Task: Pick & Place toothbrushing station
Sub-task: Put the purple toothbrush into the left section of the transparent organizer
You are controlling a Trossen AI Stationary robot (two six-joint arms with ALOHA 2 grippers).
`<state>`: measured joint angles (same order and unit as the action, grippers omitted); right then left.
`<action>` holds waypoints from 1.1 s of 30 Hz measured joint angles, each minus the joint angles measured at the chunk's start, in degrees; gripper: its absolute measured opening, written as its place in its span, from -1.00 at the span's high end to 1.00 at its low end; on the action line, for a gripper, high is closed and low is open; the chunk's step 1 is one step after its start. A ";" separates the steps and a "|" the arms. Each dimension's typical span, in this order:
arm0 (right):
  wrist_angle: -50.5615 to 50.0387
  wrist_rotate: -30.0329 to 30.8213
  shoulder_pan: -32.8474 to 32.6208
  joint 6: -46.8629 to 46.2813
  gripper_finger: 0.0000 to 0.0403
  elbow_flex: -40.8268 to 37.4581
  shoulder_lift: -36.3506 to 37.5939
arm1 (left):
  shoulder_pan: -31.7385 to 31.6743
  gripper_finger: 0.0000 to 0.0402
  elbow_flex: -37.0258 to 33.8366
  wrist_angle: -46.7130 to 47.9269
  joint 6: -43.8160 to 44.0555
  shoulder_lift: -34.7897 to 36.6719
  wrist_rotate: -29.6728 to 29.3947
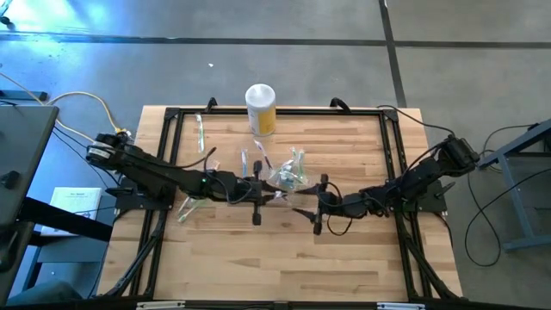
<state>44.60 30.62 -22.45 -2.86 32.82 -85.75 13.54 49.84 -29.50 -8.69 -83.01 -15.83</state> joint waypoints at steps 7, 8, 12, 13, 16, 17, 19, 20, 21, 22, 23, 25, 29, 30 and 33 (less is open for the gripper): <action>-0.28 17.23 -5.37 5.35 -0.24 -0.02 1.13 | -1.82 0.97 0.00 12.33 0.33 8.25 -6.50; -0.20 18.44 -5.99 6.02 -0.24 -0.02 1.13 | -2.77 0.97 0.00 13.75 0.80 9.21 -6.83; 0.20 21.16 -7.33 6.98 -0.23 -0.02 1.13 | -8.75 0.97 0.00 18.22 4.66 11.28 -5.75; 0.18 21.44 -7.62 6.96 -0.22 -0.02 1.13 | -10.37 0.97 0.00 18.80 5.81 11.31 -5.28; -0.04 21.55 -8.59 6.10 -0.20 -0.02 1.13 | -15.47 0.97 0.00 21.08 7.91 11.28 -2.00; -0.50 21.55 -9.07 6.13 -0.20 -0.02 1.13 | -16.86 0.97 0.00 21.22 7.80 11.27 -0.21; -1.07 21.97 -9.99 6.54 -0.19 -0.02 1.13 | -19.33 0.97 0.00 21.22 7.50 11.27 3.18; -1.04 22.39 -10.38 6.84 -0.19 -0.02 1.13 | -20.18 0.97 0.00 21.35 7.80 11.27 4.29; -0.98 22.91 -10.76 6.99 -0.18 -0.02 1.13 | -20.81 0.97 0.00 21.63 7.89 11.27 5.27; -0.96 23.51 -11.07 7.00 -0.18 -0.02 1.13 | -21.38 0.97 0.00 22.01 7.86 11.27 6.13; -0.99 24.03 -11.41 6.90 -0.18 -0.02 1.13 | -21.91 0.97 0.00 22.22 7.85 11.27 6.67; -0.97 24.91 -12.10 5.84 -0.18 -0.02 1.13 | -22.92 0.97 -0.18 21.79 7.89 10.63 8.15; -1.05 24.98 -13.43 3.69 -0.18 -0.02 1.13 | -24.15 0.97 -2.29 20.39 8.92 8.44 9.82; -1.09 24.97 -13.80 2.96 -0.18 -0.02 1.13 | -24.07 0.97 -3.04 18.81 8.90 7.91 9.80; -1.09 24.97 -14.91 2.46 -0.18 -0.02 1.13 | -24.05 0.97 -5.64 13.32 8.57 6.83 10.42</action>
<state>43.51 55.59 -37.36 -0.40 32.80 -84.62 -10.51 44.20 -16.17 -0.12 -76.18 -5.41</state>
